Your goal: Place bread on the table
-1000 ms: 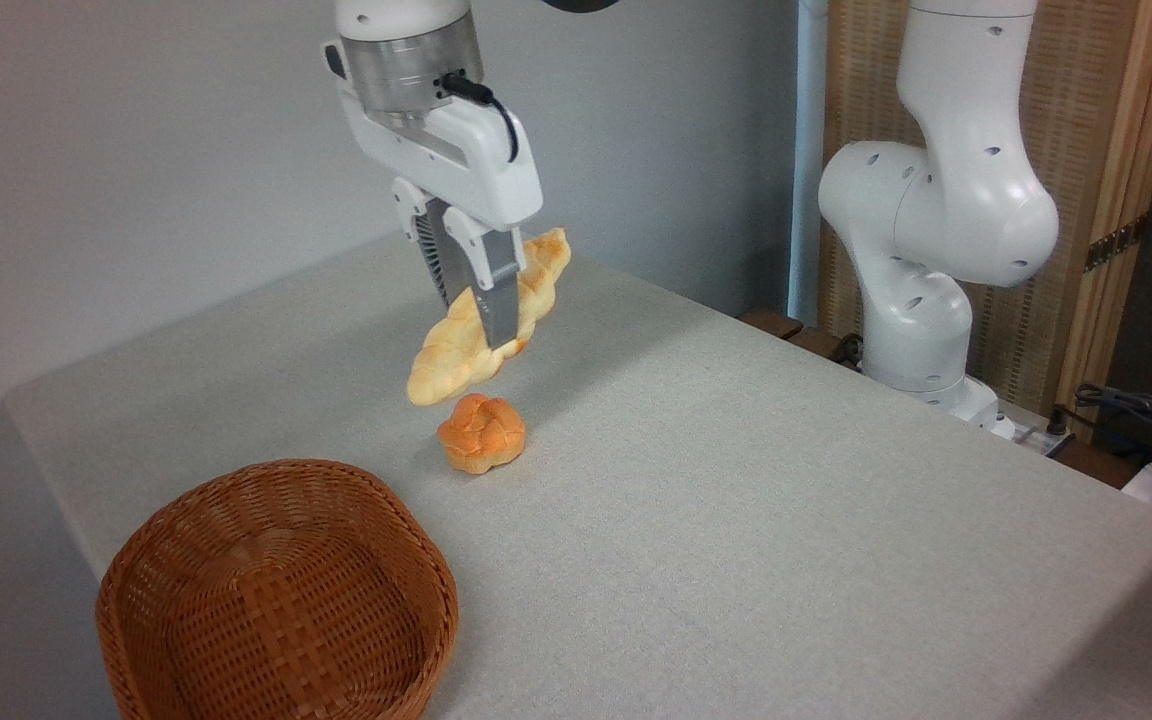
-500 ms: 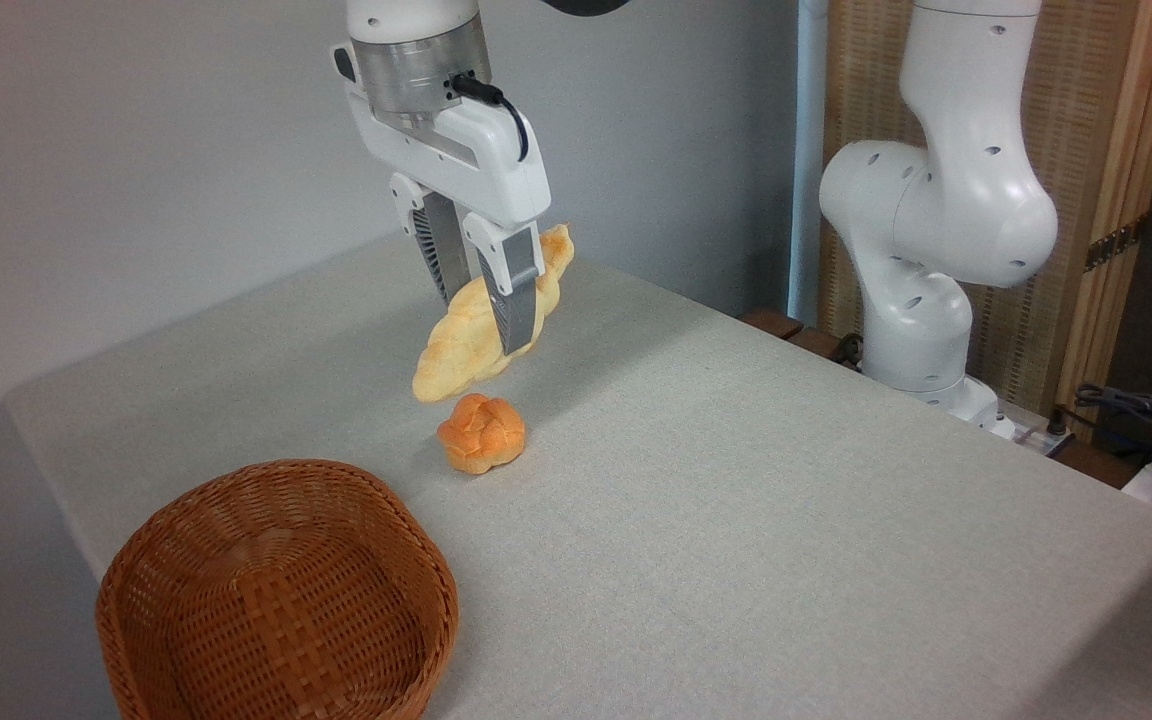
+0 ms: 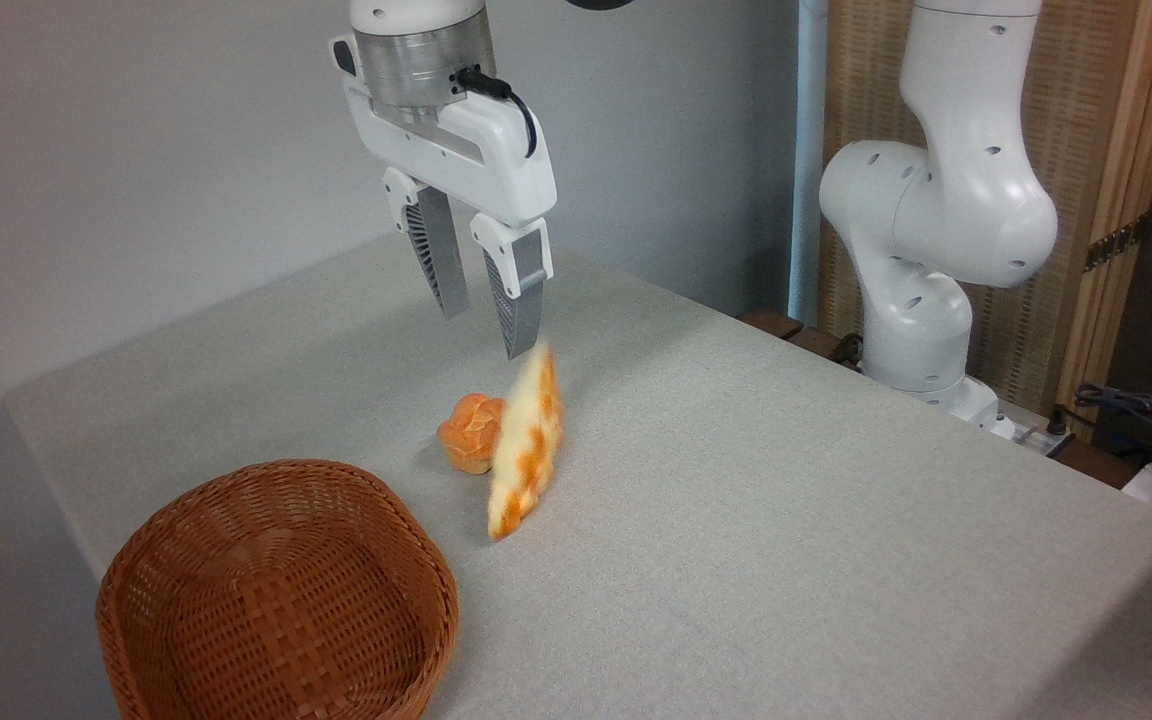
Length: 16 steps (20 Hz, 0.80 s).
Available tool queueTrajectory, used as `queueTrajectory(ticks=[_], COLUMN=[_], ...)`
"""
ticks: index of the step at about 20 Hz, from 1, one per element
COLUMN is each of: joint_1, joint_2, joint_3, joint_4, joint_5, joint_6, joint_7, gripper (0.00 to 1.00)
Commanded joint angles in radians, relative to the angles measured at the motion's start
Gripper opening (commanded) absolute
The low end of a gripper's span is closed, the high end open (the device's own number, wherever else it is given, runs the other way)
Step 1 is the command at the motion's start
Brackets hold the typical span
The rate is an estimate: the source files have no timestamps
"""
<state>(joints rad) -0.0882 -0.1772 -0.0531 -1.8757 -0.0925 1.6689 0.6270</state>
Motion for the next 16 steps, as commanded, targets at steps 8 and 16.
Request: queueTrajectory(ticks=[8,16], joint_1=[-0.013,-0.013], joint_2=[-0.011,0.022], joint_3=[0.071,0.073], joint_4=[0.062,0.131], joint_5=[-0.023,-0.003], joint_6=[0.057,0.014], joint_7=[-0.006,-0.013], gripper=[1.00,1.00])
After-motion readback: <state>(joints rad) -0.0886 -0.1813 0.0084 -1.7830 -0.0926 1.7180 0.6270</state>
